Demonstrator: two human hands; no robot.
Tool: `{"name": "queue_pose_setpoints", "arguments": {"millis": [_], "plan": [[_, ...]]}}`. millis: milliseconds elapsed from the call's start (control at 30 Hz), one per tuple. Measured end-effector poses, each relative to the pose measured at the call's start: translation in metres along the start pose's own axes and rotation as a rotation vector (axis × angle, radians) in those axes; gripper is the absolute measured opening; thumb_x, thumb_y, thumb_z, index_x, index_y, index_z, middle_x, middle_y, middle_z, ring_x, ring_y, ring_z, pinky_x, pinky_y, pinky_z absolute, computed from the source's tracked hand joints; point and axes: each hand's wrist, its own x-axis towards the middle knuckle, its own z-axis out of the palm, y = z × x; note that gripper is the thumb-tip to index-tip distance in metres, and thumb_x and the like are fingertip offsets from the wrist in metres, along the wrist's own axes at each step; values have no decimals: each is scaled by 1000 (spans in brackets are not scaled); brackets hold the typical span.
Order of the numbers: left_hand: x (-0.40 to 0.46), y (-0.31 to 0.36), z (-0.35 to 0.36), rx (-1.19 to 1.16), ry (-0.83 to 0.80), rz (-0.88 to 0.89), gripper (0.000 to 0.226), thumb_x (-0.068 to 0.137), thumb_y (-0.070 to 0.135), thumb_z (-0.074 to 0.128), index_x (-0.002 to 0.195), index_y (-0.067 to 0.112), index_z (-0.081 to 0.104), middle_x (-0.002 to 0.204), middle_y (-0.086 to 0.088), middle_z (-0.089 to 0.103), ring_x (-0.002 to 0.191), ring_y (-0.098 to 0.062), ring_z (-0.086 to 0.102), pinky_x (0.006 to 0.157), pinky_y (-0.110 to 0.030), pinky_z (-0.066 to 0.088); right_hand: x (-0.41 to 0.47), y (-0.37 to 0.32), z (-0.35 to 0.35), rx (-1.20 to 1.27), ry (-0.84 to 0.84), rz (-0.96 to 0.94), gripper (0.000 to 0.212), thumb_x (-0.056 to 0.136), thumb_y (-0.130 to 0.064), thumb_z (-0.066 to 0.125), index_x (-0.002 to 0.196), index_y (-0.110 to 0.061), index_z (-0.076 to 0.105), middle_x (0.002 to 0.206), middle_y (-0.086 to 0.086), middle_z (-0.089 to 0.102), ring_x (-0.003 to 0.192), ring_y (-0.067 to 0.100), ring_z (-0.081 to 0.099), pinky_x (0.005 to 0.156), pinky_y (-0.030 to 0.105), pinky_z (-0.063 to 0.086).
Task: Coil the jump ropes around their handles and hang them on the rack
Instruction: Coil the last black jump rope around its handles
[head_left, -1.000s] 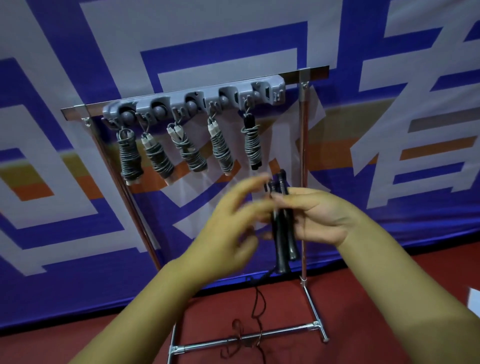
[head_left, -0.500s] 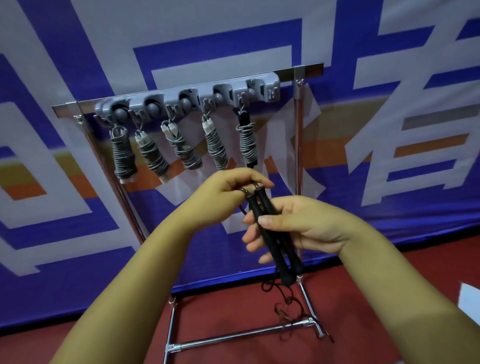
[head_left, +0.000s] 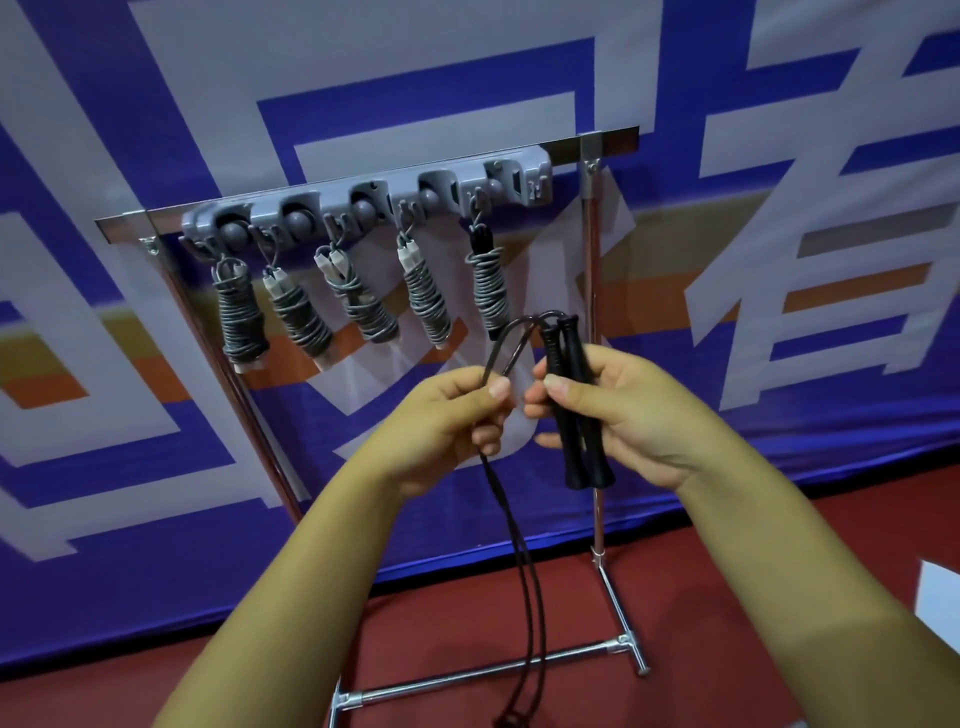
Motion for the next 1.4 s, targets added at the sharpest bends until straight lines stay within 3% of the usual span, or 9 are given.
{"name": "queue_pose_setpoints", "arguments": {"millis": [167, 333, 467, 600, 700, 767, 933, 1133, 1400], "plan": [[-1, 14, -2, -73, -82, -70, 43, 91, 49, 40, 79, 13, 60, 57, -3, 57, 42, -10, 48, 46, -22, 43, 1, 2, 6, 83, -7, 18, 10, 94, -4, 50, 97, -10, 58, 88, 7, 70, 91, 19, 70, 76, 44, 57], [-2, 30, -14, 41, -131, 19, 24, 81, 38, 71, 80, 16, 63, 59, -7, 60, 45, -14, 54, 49, -25, 50, -3, 4, 6, -71, -11, -6, 10, 97, -7, 48, 101, -12, 55, 89, 7, 67, 84, 16, 70, 77, 44, 58], [-2, 45, -15, 63, -207, -39, 65, 64, 61, 75, 105, 12, 62, 65, -8, 62, 52, -16, 58, 51, -27, 50, -4, 1, 4, -40, -220, 75, 13, 92, -5, 51, 103, -9, 56, 82, 7, 68, 78, 18, 69, 72, 40, 60], [1, 49, -3, 188, -155, -14, 23, 83, 34, 70, 81, 14, 58, 55, -4, 50, 40, -8, 34, 38, -16, 28, 4, 7, -4, 98, -402, 204, 16, 83, -13, 66, 99, -9, 66, 81, 7, 70, 73, 18, 69, 64, 36, 59], [3, 49, -1, 175, -49, 4, 21, 88, 25, 60, 74, 11, 52, 50, -1, 42, 38, -7, 22, 37, -15, 15, 11, 13, -13, 230, -472, 232, 30, 70, -22, 82, 97, -12, 73, 84, 9, 70, 74, 19, 69, 66, 35, 57], [3, 51, 4, 204, 30, 15, 21, 88, 24, 59, 74, 10, 50, 49, 0, 41, 38, -7, 22, 38, -16, 13, 13, 17, -13, 210, -388, 235, 34, 72, -15, 80, 103, -11, 69, 93, 11, 71, 85, 22, 70, 74, 39, 58], [9, 55, 24, 475, 279, 62, 19, 92, 18, 60, 79, 7, 52, 48, -3, 47, 33, -7, 31, 36, -16, 24, 14, 18, 8, -552, 69, -66, 41, 82, -17, 73, 116, -27, 53, 116, -7, 64, 112, 9, 59, 99, 37, 47], [19, 41, 54, 430, 289, 51, 20, 93, 20, 59, 83, 6, 50, 51, -8, 53, 31, -7, 35, 36, -17, 27, 11, 34, 37, -620, 446, -230, 35, 90, -8, 55, 123, -14, 45, 93, -3, 58, 88, 16, 60, 62, 16, 45], [16, 33, 38, 458, 308, 45, 20, 87, 23, 68, 82, 7, 56, 53, -4, 56, 41, -11, 42, 42, -24, 33, 5, 25, 25, -290, 256, 21, 15, 94, -11, 54, 89, -22, 61, 88, 3, 69, 85, 19, 66, 79, 39, 55]]}}
